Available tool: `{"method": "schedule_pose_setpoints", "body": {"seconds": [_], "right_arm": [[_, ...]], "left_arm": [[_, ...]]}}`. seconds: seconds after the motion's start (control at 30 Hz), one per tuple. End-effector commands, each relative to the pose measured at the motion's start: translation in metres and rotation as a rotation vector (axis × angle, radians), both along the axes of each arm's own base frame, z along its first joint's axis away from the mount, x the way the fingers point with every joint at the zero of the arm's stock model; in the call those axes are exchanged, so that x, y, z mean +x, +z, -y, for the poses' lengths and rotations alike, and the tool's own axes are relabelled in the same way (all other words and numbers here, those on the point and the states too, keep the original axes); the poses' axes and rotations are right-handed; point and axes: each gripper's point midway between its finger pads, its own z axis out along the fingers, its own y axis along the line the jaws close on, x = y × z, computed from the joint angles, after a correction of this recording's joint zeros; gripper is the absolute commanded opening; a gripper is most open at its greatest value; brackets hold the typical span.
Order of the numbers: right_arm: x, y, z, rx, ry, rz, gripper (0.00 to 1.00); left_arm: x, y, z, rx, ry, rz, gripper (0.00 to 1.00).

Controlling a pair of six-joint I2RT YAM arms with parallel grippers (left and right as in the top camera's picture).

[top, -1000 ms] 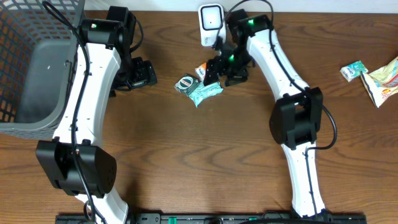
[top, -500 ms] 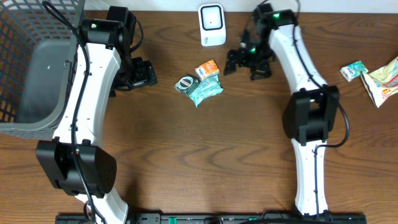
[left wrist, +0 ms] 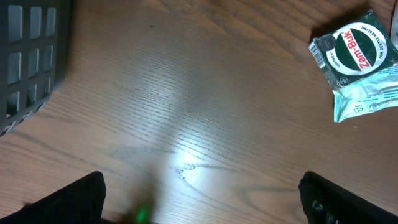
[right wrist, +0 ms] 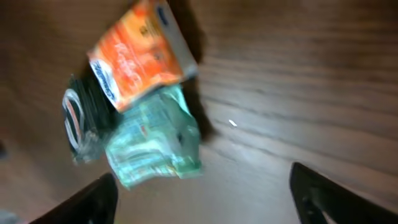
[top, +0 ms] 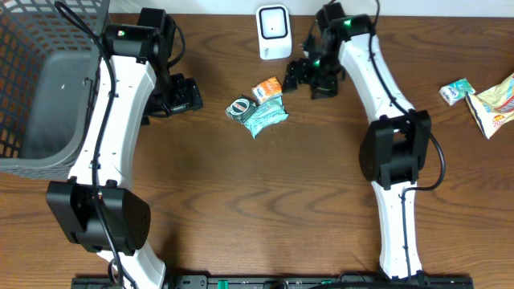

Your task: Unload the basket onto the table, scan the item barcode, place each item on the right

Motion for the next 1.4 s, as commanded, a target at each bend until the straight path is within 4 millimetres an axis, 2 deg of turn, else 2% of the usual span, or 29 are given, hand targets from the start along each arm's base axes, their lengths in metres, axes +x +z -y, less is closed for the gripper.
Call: {"method": "schedule_pose_setpoints", "body": {"seconds": [0.0, 0.13, 0.23, 0.5, 0.57, 0.63, 0.83, 0.93, 1.0, 1.13, 1.37], "right_arm": [[-0.004, 0.001, -0.014, 0.011, -0.055, -0.018, 0.81], [-0.006, -0.008, -0.03, 0.017, -0.041, -0.009, 0.79], [-0.013, -0.013, -0.037, 0.012, -0.112, -0.065, 0.73], [-0.053, -0.013, -0.061, 0.014, -0.083, -0.201, 0.72], [-0.062, -0.014, -0.065, 0.001, -0.07, -0.223, 0.69], [-0.068, -0.016, -0.069, -0.019, -0.057, -0.227, 0.62], [-0.063, -0.042, -0.063, -0.191, -0.21, -0.185, 0.59], [-0.059, -0.056, -0.066, -0.184, -0.239, -0.17, 0.59], [-0.053, -0.067, -0.06, -0.197, -0.251, -0.144, 0.59], [-0.051, -0.08, -0.038, -0.223, -0.237, -0.147, 0.5], [-0.065, -0.066, 0.015, -0.266, -0.103, -0.213, 0.45]], "left_arm": [[-0.002, 0.005, 0.0, -0.003, 0.006, 0.012, 0.97], [-0.002, 0.005, 0.0, -0.003, 0.006, 0.012, 0.98], [-0.002, 0.005, 0.0, -0.003, 0.006, 0.012, 0.97], [-0.002, 0.005, 0.0, -0.003, 0.006, 0.012, 0.98], [-0.002, 0.005, 0.0, -0.003, 0.006, 0.012, 0.98], [-0.002, 0.005, 0.0, -0.003, 0.006, 0.012, 0.98], [-0.002, 0.005, 0.0, -0.003, 0.006, 0.012, 0.98], [-0.002, 0.005, 0.0, -0.003, 0.006, 0.012, 0.98], [-0.002, 0.005, 0.0, -0.003, 0.006, 0.012, 0.97], [-0.002, 0.005, 0.0, -0.003, 0.006, 0.012, 0.98], [-0.002, 0.005, 0.0, -0.003, 0.006, 0.012, 0.98]]}}
